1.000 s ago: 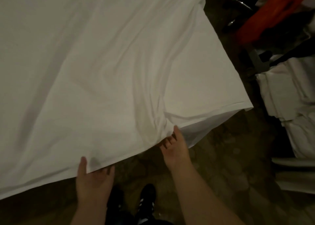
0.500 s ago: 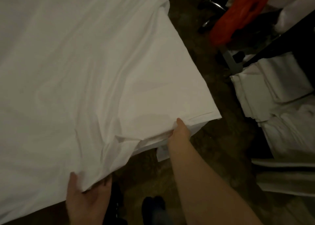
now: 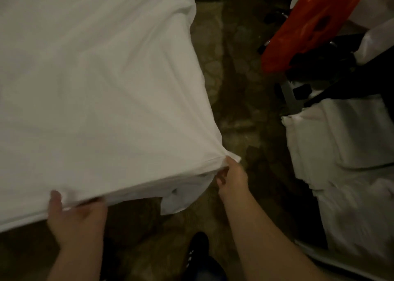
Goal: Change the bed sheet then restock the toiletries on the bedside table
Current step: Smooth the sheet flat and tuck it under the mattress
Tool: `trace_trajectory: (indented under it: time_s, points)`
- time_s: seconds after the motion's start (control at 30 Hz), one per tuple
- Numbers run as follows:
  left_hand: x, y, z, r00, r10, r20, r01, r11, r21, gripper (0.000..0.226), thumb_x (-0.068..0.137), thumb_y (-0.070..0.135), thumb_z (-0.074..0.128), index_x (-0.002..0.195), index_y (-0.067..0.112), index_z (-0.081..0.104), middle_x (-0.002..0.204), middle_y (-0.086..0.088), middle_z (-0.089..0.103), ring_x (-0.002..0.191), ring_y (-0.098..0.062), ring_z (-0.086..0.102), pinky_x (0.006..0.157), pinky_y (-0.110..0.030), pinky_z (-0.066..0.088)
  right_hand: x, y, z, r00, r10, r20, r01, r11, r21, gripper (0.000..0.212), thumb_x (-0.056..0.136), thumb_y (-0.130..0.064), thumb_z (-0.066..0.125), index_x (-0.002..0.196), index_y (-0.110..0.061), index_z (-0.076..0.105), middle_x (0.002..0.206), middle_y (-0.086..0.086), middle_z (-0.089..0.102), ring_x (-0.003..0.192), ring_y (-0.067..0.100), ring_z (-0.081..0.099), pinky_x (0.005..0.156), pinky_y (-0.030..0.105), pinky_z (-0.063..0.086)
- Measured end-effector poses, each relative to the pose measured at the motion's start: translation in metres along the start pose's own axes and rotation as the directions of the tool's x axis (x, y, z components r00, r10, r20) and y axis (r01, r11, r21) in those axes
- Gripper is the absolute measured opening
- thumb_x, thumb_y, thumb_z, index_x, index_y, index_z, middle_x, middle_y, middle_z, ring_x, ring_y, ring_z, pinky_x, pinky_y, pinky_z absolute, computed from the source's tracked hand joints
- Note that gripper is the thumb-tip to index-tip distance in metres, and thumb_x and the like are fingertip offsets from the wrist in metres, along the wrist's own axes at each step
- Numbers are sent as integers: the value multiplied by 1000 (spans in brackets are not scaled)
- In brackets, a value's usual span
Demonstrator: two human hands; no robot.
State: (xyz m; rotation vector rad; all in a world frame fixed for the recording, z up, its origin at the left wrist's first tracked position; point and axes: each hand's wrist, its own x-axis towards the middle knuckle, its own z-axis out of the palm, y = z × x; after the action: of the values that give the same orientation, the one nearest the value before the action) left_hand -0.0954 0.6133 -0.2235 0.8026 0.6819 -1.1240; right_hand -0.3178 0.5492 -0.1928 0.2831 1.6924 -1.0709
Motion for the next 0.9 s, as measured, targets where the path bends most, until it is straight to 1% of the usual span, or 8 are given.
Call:
trace_trajectory:
  time_s: [0.1,0.2,0.33,0.4,0.5,0.67,0.77,0.9]
  points:
    - [-19,-3,31,997,74,-14,-66,948,310,43,73,27,72,114,19,61,117,-4,65,108,-20,62,94,-34,50,11,-9,-14,982,129,136,-134,991,31,45,93,-38,55,129,-11,50,118,11,58,112,29,56,101,42,43]
    - [-26,-11,49,983,169,-66,-130,908,398,13,91,18,61,103,19,62,112,-1,64,101,-16,63,91,-27,52,15,-29,-8,955,207,210,-223,974,51,39,96,-42,48,107,-6,57,94,12,58,89,28,57,95,40,44]
    - [-34,-5,65,980,155,122,-193,877,439,38,77,21,68,115,20,63,110,1,70,100,-15,67,90,-29,52,15,-54,6,984,121,128,-124,992,16,19,96,-12,51,77,-9,51,87,10,55,91,27,57,83,38,51]
    - [-36,-25,66,993,11,120,-64,893,445,41,65,22,71,105,18,69,104,-1,72,95,-16,69,80,-31,56,18,-53,3,990,58,126,-78,984,159,10,94,-7,52,85,-8,54,93,10,58,85,27,59,68,37,53]
    - [-37,-70,60,998,-68,-8,60,813,578,12,76,10,69,86,12,75,103,-5,70,85,-16,69,75,-29,57,23,-46,-11,995,9,97,-33,969,247,22,94,-8,52,116,-9,54,111,13,60,97,30,61,82,42,53]
    - [-40,-123,64,993,44,-110,48,700,712,48,83,17,70,126,7,53,118,-5,59,100,-20,58,91,-31,47,37,-38,-32,983,172,60,-176,982,65,15,92,-7,52,105,-4,56,99,13,59,91,26,57,86,32,46]
    - [-47,-120,77,999,46,-14,-29,810,586,31,86,16,64,116,10,61,112,-5,67,93,-18,65,74,-27,55,53,-37,-42,980,197,34,-197,980,-25,22,91,-6,53,113,-3,55,92,10,57,85,23,55,79,33,46]
    - [-57,-141,70,997,-27,73,-8,900,436,26,80,19,64,105,13,66,99,-3,73,90,-18,69,81,-32,55,77,-45,-48,970,239,-38,-242,954,-178,32,95,-14,52,124,-1,52,92,11,58,80,23,55,83,36,45]
